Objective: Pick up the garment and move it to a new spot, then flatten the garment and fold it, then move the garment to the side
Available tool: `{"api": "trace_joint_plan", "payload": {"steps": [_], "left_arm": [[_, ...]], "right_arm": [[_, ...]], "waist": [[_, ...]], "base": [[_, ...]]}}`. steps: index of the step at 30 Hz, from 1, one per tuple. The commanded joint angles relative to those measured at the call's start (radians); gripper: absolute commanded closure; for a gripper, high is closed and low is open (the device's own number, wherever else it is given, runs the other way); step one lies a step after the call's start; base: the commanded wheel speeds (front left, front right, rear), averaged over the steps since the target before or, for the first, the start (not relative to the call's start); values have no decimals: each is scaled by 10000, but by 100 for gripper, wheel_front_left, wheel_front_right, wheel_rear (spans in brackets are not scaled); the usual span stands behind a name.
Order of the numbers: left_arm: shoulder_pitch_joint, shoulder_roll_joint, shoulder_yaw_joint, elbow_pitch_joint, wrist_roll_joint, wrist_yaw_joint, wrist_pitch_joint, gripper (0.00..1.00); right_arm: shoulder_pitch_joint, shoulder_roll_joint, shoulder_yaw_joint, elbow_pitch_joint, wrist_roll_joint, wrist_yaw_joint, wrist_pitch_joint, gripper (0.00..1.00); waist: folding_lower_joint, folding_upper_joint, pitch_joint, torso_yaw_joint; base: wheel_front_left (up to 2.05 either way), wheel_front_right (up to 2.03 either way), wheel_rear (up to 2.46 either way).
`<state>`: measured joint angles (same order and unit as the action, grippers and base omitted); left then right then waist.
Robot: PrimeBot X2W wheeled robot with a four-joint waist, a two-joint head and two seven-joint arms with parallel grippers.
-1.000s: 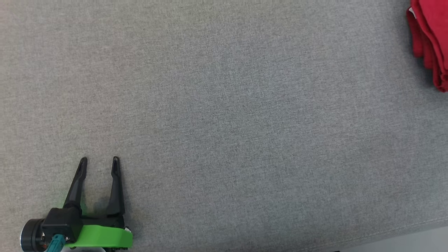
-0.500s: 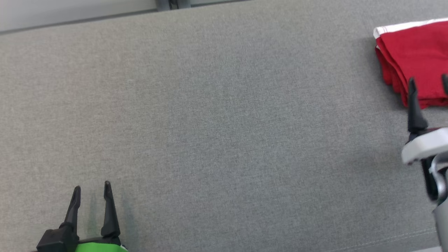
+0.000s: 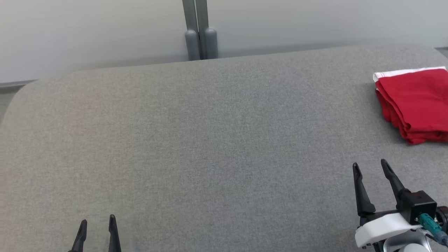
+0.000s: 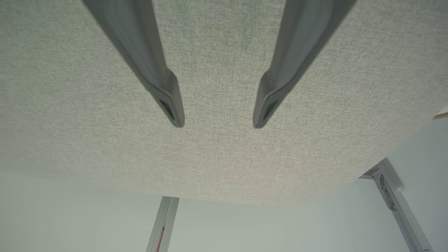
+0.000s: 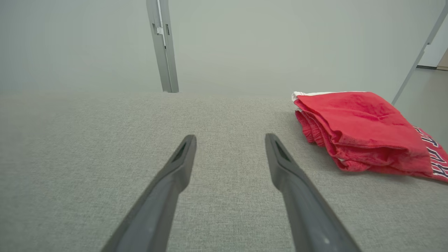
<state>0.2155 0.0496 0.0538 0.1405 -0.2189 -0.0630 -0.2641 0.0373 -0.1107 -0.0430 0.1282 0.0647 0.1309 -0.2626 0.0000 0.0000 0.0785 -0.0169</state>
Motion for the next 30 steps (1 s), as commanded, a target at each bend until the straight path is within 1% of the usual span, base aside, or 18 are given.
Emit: {"api": "trace_joint_plan", "payload": {"steps": [1,9,16,20,30], "left_arm": [[144,23,16,-43,-31,-88,3,0],[497,23,205,-241,-205,93,3,0],[350,23,32,-243,-180,-47,3,0],[298,23,-25,-320,-208,17,5,0],[272,22,-92,-321,-204,-9,5,0]], "right_arm": [[329,117,-68,-48,-15,-3,-22,0],[809,450,-62,-183,-61,-3,-23,0],[777,513,-165,-286,-121,-3,-24,0],[782,533,-188,-295,-139,-3,-24,0],[774,559,-241,-288,-116,-3,-25,0]], "waist": [[0,0,-593,230],[0,0,-978,-171],[0,0,-1032,-264],[0,0,-1023,-316],[0,0,-954,-337]], "base": [[0,0,0],[0,0,0],[0,0,0],[0,0,0],[0,0,0]]}}
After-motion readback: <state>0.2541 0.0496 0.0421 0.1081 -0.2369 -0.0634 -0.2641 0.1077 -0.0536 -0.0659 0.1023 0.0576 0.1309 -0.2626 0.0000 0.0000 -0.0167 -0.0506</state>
